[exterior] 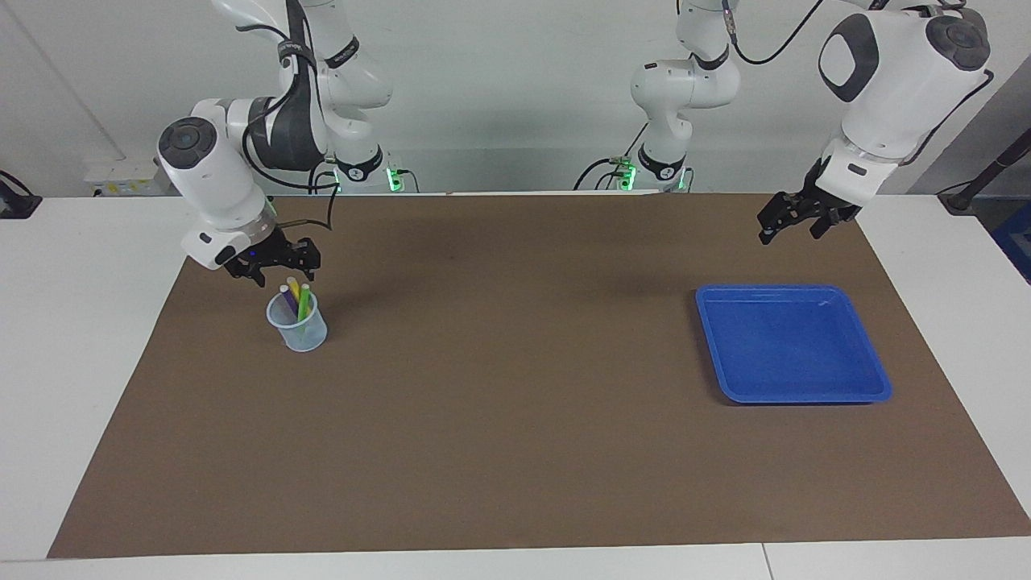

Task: Right arm passes pens to left for tray arrangement
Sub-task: 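Reach the right gripper into the white cup and grasp the purple pen, then lift the purple pen from the cup while the left gripper rises, then carry the pen toward the left gripper while the left gripper approaches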

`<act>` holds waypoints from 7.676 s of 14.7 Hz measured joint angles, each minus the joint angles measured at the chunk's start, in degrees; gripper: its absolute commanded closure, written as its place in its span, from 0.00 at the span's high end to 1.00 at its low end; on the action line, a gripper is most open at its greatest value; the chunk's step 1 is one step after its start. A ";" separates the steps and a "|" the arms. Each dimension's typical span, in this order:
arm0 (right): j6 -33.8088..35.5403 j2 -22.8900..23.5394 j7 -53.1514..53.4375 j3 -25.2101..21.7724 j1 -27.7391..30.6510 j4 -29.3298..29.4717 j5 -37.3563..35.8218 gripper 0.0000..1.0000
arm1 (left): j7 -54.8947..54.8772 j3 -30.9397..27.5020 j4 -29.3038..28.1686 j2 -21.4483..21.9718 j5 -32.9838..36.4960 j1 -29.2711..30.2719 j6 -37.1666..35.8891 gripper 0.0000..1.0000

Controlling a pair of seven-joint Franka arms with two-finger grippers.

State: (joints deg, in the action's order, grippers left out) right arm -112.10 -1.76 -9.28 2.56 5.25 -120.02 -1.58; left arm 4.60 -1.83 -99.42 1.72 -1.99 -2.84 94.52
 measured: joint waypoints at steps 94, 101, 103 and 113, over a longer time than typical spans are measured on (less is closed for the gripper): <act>9.56 -6.91 -2.31 1.33 -10.02 8.24 46.03 0.00 | 109.36 6.95 -15.93 6.78 -24.17 -22.23 29.04 1.00; 8.70 -6.94 -5.15 1.37 -11.90 7.05 51.43 0.00 | 121.18 7.19 -15.93 6.72 -24.18 -28.46 37.08 1.00; 8.19 -6.94 -6.97 1.34 -12.21 6.02 52.92 0.00 | 123.29 7.24 -15.61 6.68 -24.18 -29.20 37.50 1.00; 1.34 -6.94 -7.46 1.31 -18.60 4.16 58.03 0.00 | 129.78 9.18 -15.38 6.10 -24.17 -31.54 42.07 1.00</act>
State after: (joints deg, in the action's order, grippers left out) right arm -110.76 -8.70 -16.74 3.87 -13.35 -115.86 56.45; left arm 134.38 7.34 -114.80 7.82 -26.16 -34.38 136.60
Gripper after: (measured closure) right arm 0.824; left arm 0.000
